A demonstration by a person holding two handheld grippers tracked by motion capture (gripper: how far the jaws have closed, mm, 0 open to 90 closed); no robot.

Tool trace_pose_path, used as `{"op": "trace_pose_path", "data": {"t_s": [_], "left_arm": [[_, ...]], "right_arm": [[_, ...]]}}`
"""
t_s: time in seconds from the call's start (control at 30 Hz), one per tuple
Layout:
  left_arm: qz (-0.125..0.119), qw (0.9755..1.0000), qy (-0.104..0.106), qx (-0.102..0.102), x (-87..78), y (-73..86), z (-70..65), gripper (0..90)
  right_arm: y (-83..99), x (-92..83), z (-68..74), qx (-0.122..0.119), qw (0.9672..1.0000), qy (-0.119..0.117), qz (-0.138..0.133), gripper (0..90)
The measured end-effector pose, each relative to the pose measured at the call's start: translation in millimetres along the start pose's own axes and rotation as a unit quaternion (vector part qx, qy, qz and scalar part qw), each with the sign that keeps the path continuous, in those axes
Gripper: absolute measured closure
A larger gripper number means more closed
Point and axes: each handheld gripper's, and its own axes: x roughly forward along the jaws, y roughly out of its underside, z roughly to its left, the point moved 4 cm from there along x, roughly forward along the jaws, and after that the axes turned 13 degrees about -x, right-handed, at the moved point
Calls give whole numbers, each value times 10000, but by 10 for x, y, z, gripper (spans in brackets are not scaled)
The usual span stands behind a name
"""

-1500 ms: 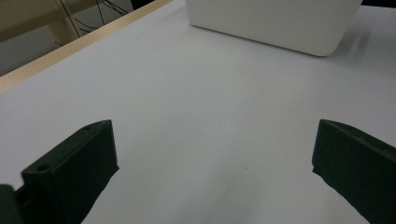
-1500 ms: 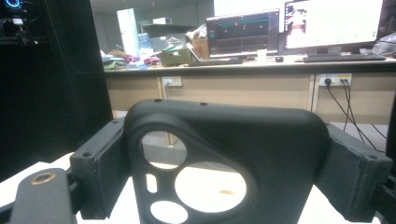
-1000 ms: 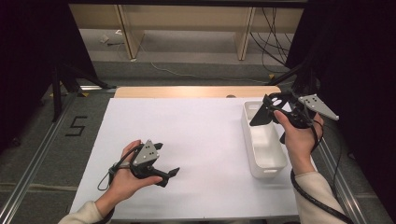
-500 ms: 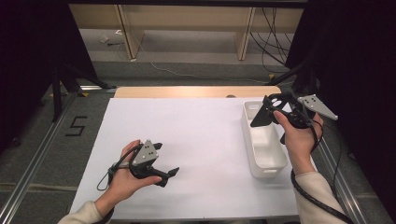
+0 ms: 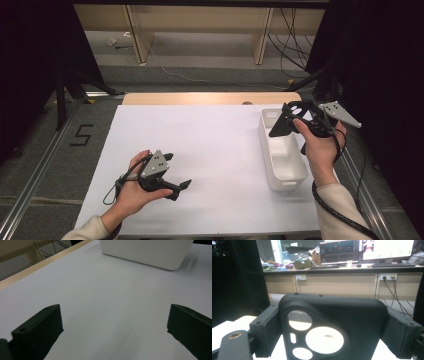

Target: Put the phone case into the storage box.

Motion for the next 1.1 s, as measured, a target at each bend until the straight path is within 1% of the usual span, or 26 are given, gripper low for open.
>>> {"op": "trace_pose_path", "data": {"t_s": [0.17, 0.33, 0.47, 0.93, 1.03, 1.1], "left_arm": [[7, 10000, -14, 9, -26, 14, 10, 0], [-36, 9999, -82, -48, -81, 29, 47, 0], [-15, 10000, -56, -30, -74, 35, 36, 0], [-14, 9999, -73, -68, -71, 43, 63, 0], [-13, 9999, -72, -70, -69, 43, 68, 0], [-13, 9999, -73, -72, -68, 43, 68, 0]], "right_arm": [[14, 8, -1, -1, 10000, 1, 28, 152], [27, 18, -5, -13, 10000, -4, 49, 152], [34, 20, -11, -16, 10000, -1, 67, 152], [68, 66, -7, -66, 9998, -39, 170, 152], [70, 82, -11, -96, 9997, -31, 218, 152], [83, 103, -15, -136, 9995, -14, 297, 152]]}}
